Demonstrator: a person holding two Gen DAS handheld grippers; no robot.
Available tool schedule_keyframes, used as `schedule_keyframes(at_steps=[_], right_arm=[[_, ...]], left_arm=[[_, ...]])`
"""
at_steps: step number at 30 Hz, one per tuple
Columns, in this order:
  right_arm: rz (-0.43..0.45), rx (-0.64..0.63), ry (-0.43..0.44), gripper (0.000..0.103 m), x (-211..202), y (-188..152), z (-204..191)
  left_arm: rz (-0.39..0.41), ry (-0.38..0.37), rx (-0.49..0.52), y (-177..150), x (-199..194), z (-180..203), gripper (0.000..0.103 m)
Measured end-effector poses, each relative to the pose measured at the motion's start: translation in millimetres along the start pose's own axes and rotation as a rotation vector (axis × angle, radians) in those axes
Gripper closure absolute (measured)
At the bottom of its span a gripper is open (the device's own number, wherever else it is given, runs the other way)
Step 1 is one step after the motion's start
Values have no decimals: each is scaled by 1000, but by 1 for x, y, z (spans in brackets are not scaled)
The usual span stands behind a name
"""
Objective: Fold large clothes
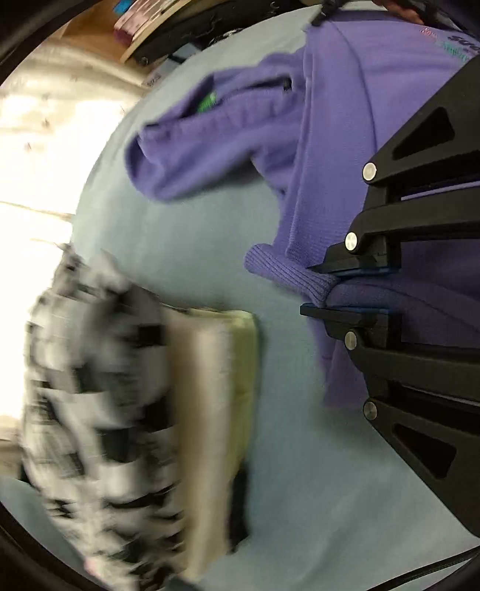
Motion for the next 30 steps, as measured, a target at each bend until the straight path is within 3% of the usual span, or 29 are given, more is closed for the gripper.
schedule_keyframes(at_steps=[2,6,10,14,15,16,20,22,23,24,25,27,30], right_arm=[[-30,18,-4,94,17,-2,5],[-26,-32,-56,91,11,-2,-5],[41,-60,-112,90,-25,-4,-15],[120,-116,2,89,-64,-24,-52],[105,-159,32,89,-66,-31,-69],[85,-201,54,89,-63,-37,-86],[-5,-372,155,89,-39,-67,-160],[-16,-425,110,89,-26,-78,-180],[-2,-441,81,90,-21,-78,-181],[15,-437,67,91,-19,-76,-175],[18,-407,61,93,-18,-70,-162],[29,-334,43,98,-19,-54,-125],[54,-220,-174,94,-12,-32,-58]], left_arm=[[-11,-30,-31,-1,11,-8,93],[13,-49,-13,-4,-1,-9,86],[103,36,35,-16,-37,0,71],[273,56,85,-28,-87,14,72],[279,49,119,-30,-91,22,85],[264,44,147,-31,-90,31,95],[194,82,169,-27,-57,50,97],[130,126,115,-19,-30,41,97],[95,143,92,-18,-20,35,97],[56,114,61,-18,-10,24,99],[51,72,43,-17,-8,15,100],[65,71,58,-17,-12,8,102],[67,56,70,-20,-11,0,102]])
Point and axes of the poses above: each gripper's, at about its wrist camera, not at the fingertips, and x roughly the way its jaws point, z to its right, y to its top, the point moved 3 cm from there along x, roughly the way its jaws point, and after that the axes turned 11 degrees about -z, right-handed, at the moved point
